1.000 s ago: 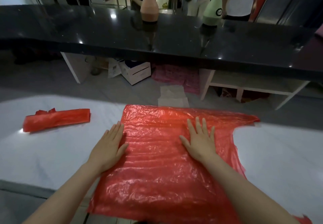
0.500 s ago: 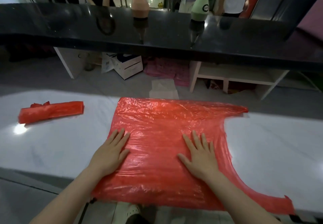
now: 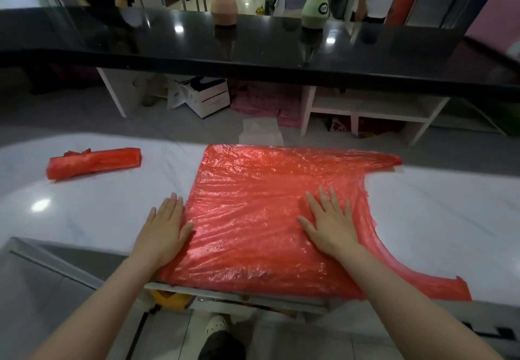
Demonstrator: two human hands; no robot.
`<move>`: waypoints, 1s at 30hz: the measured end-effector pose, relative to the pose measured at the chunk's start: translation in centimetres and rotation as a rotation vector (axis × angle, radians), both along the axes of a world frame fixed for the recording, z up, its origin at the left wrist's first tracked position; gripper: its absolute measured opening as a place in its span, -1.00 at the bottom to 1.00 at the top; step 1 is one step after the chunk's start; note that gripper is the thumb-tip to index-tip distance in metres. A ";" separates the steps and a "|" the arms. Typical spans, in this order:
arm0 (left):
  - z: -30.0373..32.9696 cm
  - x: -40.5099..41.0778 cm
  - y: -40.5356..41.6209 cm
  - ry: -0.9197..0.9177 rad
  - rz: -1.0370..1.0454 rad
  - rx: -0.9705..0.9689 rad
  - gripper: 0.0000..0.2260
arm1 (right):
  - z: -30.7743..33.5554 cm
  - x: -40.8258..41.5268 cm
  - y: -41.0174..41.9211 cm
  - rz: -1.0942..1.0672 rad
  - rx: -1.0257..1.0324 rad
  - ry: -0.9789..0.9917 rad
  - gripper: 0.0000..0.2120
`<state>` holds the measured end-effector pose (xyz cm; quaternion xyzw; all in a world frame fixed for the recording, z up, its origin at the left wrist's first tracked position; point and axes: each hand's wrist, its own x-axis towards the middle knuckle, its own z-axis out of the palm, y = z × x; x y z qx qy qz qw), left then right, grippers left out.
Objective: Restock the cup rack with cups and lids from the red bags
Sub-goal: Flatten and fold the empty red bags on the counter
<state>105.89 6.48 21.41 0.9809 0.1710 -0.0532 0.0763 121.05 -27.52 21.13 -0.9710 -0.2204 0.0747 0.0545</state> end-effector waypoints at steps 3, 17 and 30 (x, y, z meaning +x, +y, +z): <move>0.7 -1.6 -1.9 -0.181 -0.033 -0.089 -0.51 | 0.8 -0.7 -0.3 0.038 0.053 -0.056 -0.40; -0.6 -4.4 -3.9 0.103 -0.126 -0.038 -0.34 | -0.3 -0.8 4.2 0.133 -0.072 0.147 -0.31; -2.3 -6.4 -5.5 0.050 -0.455 0.182 -0.07 | 2.3 -6.7 -3.7 0.263 -0.039 -0.047 -0.07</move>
